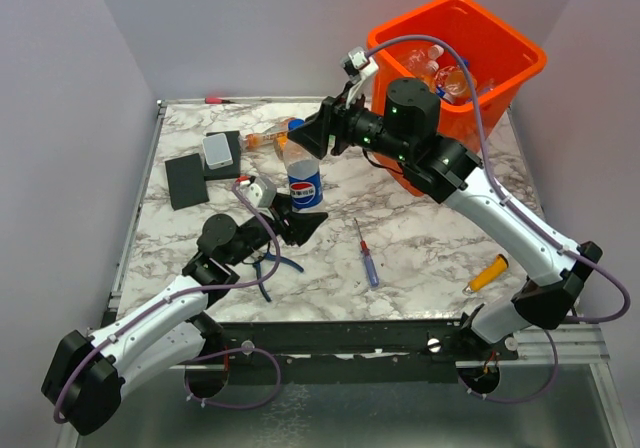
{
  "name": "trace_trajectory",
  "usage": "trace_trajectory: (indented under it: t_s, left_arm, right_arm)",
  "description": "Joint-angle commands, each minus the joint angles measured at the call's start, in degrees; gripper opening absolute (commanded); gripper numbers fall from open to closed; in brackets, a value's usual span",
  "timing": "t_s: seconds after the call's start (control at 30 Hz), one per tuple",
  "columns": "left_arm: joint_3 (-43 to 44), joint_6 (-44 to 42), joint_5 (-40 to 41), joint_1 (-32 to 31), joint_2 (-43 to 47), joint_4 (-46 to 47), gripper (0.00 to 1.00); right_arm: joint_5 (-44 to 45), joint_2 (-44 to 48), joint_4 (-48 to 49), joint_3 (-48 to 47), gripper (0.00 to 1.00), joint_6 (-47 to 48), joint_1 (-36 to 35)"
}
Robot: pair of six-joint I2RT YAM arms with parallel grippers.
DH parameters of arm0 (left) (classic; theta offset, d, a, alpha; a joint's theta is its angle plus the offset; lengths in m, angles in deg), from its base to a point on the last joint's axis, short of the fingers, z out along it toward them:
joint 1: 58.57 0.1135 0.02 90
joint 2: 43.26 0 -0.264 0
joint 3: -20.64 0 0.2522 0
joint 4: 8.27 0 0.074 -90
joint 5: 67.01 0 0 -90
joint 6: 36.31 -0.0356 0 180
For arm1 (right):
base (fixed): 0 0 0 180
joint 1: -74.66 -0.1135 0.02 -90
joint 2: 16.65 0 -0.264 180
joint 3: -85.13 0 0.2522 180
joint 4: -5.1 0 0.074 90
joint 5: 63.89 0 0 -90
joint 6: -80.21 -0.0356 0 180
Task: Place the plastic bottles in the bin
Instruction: Place the plastic bottle in the trash bin.
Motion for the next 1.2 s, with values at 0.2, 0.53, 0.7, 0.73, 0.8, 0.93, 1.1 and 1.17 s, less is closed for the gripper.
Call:
trace_trajectory:
  t_s: [0.2, 0.53, 0.7, 0.73, 0.8, 0.93, 1.1, 1.17]
  left_arm:
    - [-0.28, -1.03, 1.11, -0.42, 0.32, 1.73, 0.13]
    - [0.67, -0.29, 2.64, -0.54, 0.83, -1.34, 0.98]
    - [0.41, -1.26, 8.59, -0.54, 3.24, -3.0, 0.99]
    - [0.24, -1.62, 10.26, -0.57, 3.9, -3.33, 0.99]
    - [-0.2, -2.13, 13.37, -0.66, 4.99, -3.62, 0.99]
    - [-0.28, -2.5, 16.41, -0.59, 5.51, -4.02, 0.99]
    - [-0.1, -2.36, 18.66, -0.6, 5.38, -5.06, 0.99]
    - [0.05, -2.35, 19.09, -0.66, 5.49, -5.57, 0.99]
  right_arm:
    - [-1.2, -4.43, -5.26, -5.55, 0.6, 0.59, -0.32]
    - [2.34, -0.08, -5.45, -4.77, 0.0, 4.14, -0.26]
    - [16.56, 4.35, -10.92, -13.72, 0.0, 13.14, -0.32]
    - [20.31, 6.15, -10.5, -14.97, 0.0, 15.64, -0.29]
    - [27.97, 10.2, -6.83, -14.84, 0.0, 20.44, -0.24]
    - [44.21, 16.99, 7.14, -7.87, 0.0, 30.73, -0.25]
    - [59.0, 16.93, 35.03, -0.88, 0.0, 54.63, 0.85]
    - [59.6, 14.47, 40.11, -2.64, 0.0, 58.56, 4.18]
